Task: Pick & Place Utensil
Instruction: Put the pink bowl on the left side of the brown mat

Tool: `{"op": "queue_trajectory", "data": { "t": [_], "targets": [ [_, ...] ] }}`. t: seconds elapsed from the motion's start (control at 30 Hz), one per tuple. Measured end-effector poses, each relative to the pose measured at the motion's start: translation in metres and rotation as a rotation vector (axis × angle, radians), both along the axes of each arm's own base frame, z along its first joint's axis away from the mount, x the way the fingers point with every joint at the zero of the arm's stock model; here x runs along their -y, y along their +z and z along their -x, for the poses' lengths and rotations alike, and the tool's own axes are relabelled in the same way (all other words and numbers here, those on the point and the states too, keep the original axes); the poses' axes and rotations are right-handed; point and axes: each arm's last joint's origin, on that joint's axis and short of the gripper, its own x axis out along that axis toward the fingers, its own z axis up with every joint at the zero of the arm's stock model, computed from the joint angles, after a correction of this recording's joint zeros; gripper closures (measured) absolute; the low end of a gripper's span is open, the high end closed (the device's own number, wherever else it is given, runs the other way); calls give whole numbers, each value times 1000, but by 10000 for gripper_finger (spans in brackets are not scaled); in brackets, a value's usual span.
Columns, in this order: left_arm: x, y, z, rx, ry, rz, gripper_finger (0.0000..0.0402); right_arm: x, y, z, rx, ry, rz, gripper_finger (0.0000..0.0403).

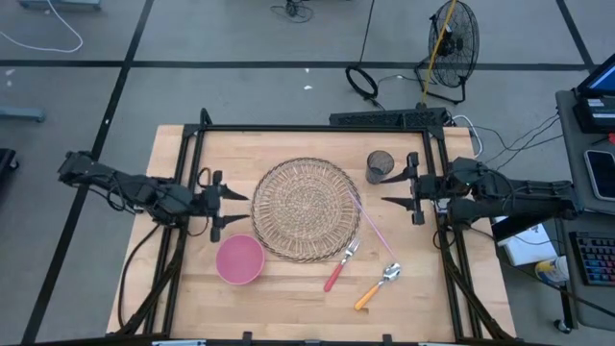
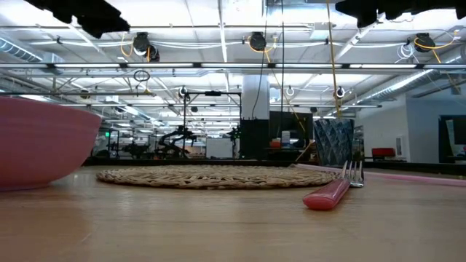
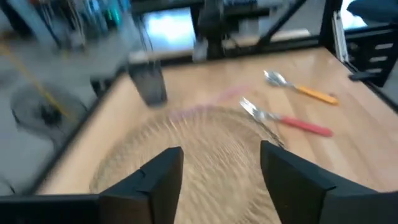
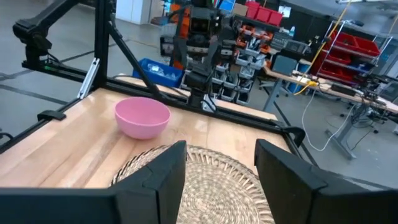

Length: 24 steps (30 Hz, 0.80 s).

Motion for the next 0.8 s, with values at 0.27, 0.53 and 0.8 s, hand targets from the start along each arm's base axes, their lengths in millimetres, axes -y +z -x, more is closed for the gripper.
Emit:
{"op": "queue_trajectory", "data": {
  "t": [0.27, 0.53, 0.8],
  "targets": [
    [7, 19, 0, -266, 45, 173, 174, 0, 0, 0, -3, 2, 0, 220],
    [16, 14, -3, -409, 72, 313, 174, 0, -2, 0, -26, 1, -3, 220],
    [17, 10, 2, -479, 78, 377, 174, 0, -2, 0, -27, -1, -32, 220]
  ]
}}
